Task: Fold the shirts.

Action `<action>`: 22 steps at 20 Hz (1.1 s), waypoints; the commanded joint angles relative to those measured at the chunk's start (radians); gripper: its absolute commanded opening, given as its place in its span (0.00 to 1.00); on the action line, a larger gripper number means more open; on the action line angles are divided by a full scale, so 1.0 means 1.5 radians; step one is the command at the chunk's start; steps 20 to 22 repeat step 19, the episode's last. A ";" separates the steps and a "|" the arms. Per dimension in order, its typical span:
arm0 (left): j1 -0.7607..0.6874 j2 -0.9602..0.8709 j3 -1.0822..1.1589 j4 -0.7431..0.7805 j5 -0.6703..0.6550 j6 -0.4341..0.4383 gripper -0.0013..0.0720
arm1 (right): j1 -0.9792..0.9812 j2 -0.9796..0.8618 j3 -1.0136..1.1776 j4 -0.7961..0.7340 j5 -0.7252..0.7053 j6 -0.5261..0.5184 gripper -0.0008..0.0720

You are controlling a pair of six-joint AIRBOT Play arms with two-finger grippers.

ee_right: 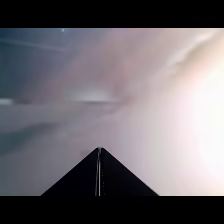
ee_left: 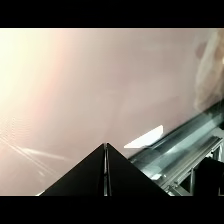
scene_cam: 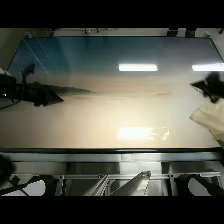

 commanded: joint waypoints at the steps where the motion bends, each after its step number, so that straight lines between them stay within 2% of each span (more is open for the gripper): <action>1: -0.023 -0.063 0.122 0.001 0.004 -0.016 0.04 | 0.226 -0.211 0.176 0.007 -0.085 -0.043 0.04; 3: -0.051 -0.104 0.156 0.000 0.001 -0.025 0.04 | 0.294 -0.317 0.268 -0.015 -0.087 -0.042 0.04; 6: -0.090 -0.154 0.193 0.000 0.012 -0.032 0.04 | 0.320 -0.379 0.308 -0.020 -0.099 -0.029 0.04; 8: -0.107 -0.167 0.199 0.001 0.012 -0.031 0.04 | 0.316 -0.378 0.308 -0.021 -0.097 -0.030 0.04; 11: -0.116 -0.166 0.199 0.002 0.022 -0.032 0.04 | 0.314 -0.375 0.307 -0.001 -0.032 -0.027 0.04; 13: -0.116 -0.166 0.199 0.001 0.090 -0.062 0.04 | 0.315 -0.376 0.305 -0.001 -0.028 -0.027 0.04; 16: -0.116 -0.166 0.199 0.001 0.148 -0.063 0.04 | 0.314 -0.381 0.305 -0.001 -0.028 -0.027 0.04; 22: -0.116 -0.166 0.199 0.001 0.150 -0.063 0.04 | 0.314 -0.386 0.305 -0.001 -0.028 -0.027 0.04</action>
